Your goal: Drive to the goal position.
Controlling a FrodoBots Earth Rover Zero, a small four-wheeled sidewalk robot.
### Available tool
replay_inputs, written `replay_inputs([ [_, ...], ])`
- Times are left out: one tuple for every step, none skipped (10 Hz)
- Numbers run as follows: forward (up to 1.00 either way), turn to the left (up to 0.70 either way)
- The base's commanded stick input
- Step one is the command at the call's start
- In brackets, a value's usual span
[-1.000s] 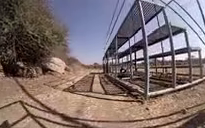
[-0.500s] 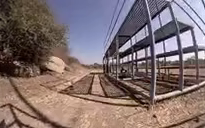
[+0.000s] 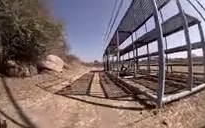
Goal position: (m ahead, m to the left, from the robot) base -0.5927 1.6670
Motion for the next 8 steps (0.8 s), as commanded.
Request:
replay_inputs([
  [0.5, 0.5],
  [0.5, 0.39],
  [0.5, 0.0],
  [0.5, 0.0],
  [0.5, 0.0],
  [0.5, 0.0],
  [0.5, 0.0],
  [0.5, 0.0],
])
